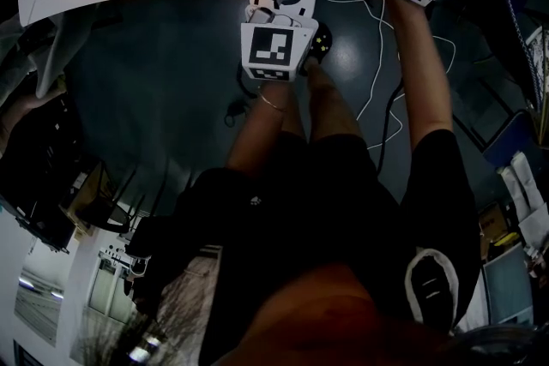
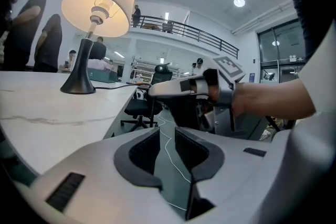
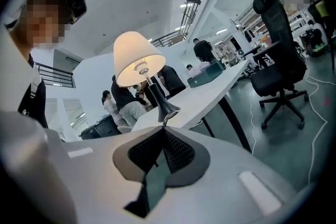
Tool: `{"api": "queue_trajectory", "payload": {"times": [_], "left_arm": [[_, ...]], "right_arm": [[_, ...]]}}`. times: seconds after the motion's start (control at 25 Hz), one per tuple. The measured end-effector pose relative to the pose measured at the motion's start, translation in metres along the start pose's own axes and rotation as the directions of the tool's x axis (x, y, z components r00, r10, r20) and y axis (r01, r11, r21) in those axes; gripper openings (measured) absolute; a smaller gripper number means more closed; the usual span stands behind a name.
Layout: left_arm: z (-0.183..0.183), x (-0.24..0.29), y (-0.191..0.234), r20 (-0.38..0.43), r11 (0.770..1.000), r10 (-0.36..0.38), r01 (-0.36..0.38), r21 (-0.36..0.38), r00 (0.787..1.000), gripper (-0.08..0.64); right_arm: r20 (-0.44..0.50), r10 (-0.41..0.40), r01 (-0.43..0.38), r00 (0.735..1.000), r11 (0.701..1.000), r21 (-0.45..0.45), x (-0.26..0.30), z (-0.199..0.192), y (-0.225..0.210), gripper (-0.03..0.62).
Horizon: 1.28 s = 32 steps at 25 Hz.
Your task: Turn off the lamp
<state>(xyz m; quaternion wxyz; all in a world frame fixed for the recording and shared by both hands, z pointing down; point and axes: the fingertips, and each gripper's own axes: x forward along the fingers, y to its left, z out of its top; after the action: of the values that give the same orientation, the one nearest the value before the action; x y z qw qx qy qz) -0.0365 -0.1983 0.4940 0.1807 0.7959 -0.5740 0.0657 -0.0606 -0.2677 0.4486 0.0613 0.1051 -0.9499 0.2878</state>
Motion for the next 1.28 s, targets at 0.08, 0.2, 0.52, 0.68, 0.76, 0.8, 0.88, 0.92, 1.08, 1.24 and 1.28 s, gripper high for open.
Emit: {"api": "queue_trajectory", "payload": {"times": [0.08, 0.2, 0.52, 0.68, 0.76, 0.8, 0.88, 0.92, 1.08, 1.24, 1.28], "left_arm": [[-0.003, 0.009, 0.003, -0.006, 0.999, 0.035, -0.035, 0.019, 0.999, 0.075], [-0.006, 0.024, 0.008, -0.014, 0.997, 0.065, -0.064, 0.038, 0.998, 0.075], [-0.013, 0.038, 0.021, -0.037, 0.988, 0.153, -0.152, 0.039, 0.987, 0.075], [-0.017, 0.047, 0.025, -0.059, 0.986, 0.163, -0.162, 0.033, 0.985, 0.075], [-0.017, 0.052, 0.026, -0.064, 0.988, 0.153, -0.152, 0.027, 0.986, 0.075], [-0.017, 0.054, 0.027, -0.065, 0.989, 0.147, -0.146, 0.025, 0.987, 0.075], [-0.017, 0.057, 0.028, -0.067, 0.992, 0.129, -0.128, 0.022, 0.989, 0.026], [-0.017, 0.057, 0.027, -0.069, 0.993, 0.12, -0.118, 0.023, 0.99, 0.025], [-0.018, 0.054, 0.023, -0.075, 0.995, 0.093, -0.09, 0.036, 0.993, 0.02], [-0.015, 0.05, 0.013, -0.059, 0.999, 0.038, -0.038, -0.003, 0.998, 0.018], [-0.014, 0.049, 0.011, -0.054, 1.0, 0.022, -0.023, -0.02, 0.998, 0.018]], "right_arm": [[-0.003, 0.009, -0.009, 1.0, 1.0, 0.004, -0.002, 0.0, 0.002, 0.011], [0.004, 0.03, -0.03, 1.0, 0.999, 0.024, -0.003, 0.0, 0.004, 0.011], [0.013, 0.055, -0.056, 0.998, 0.997, 0.054, -0.003, 0.0, 0.001, 0.011], [0.018, 0.079, -0.08, 0.997, 0.995, 0.061, -0.002, 0.005, 0.003, 0.011], [0.02, 0.082, -0.084, 0.996, 0.994, 0.066, -0.002, 0.005, 0.001, 0.012], [0.022, 0.083, -0.085, 0.996, 0.994, 0.071, -0.002, 0.005, -0.001, 0.012], [0.028, 0.084, -0.086, 0.996, 0.993, 0.077, -0.003, 0.004, -0.003, 0.012], [0.032, 0.083, -0.086, 0.996, 0.993, 0.079, -0.003, 0.004, -0.003, 0.011], [0.059, 0.065, -0.068, 0.996, 0.997, 0.042, -0.005, 0.0, -0.006, 0.012], [0.123, 0.042, -0.039, 0.992, 0.999, -0.022, -0.012, -0.001, -0.006, 0.015], [0.146, 0.015, -0.013, 0.989, 1.0, -0.017, -0.016, -0.001, -0.01, 0.018]]}}
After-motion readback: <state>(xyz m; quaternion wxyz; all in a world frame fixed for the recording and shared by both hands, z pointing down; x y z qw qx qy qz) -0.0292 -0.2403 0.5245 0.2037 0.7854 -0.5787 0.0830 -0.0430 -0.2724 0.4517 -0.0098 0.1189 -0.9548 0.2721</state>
